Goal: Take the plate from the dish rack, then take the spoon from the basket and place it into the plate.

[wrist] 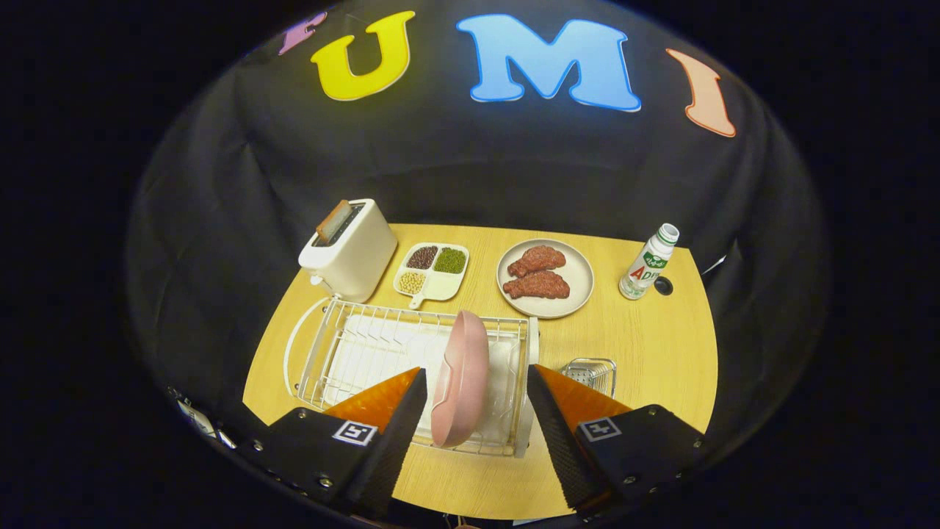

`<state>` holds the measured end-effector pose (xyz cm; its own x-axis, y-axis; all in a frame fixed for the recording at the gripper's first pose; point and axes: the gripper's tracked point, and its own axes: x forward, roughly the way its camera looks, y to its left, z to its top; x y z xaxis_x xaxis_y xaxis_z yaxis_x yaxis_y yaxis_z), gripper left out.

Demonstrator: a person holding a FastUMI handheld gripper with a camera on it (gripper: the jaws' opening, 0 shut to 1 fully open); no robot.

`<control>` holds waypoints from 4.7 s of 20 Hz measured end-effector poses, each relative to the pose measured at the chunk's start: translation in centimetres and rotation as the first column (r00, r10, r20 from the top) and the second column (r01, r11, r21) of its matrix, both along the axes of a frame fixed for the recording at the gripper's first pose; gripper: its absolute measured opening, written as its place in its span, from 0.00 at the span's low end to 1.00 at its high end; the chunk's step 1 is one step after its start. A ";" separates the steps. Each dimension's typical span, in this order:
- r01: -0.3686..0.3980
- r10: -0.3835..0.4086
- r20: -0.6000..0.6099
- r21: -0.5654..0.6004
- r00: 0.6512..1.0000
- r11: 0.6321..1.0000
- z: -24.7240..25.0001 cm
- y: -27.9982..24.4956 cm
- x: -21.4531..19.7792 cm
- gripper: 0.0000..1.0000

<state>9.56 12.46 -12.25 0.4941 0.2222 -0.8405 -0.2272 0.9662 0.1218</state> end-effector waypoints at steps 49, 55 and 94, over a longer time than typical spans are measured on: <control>0.039 -0.068 -0.283 -0.108 0.957 0.993 2.8 -6.0 -10.9 0.16; 0.084 -0.072 -0.344 0.023 0.936 0.996 -3.4 -6.4 -18.9 0.16; 0.164 -0.225 0.410 0.178 0.884 0.970 -9.7 -15.4 -13.2 0.31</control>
<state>-3.64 -2.90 -21.93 0.8416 0.1800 -0.5092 -0.0954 0.9775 0.1880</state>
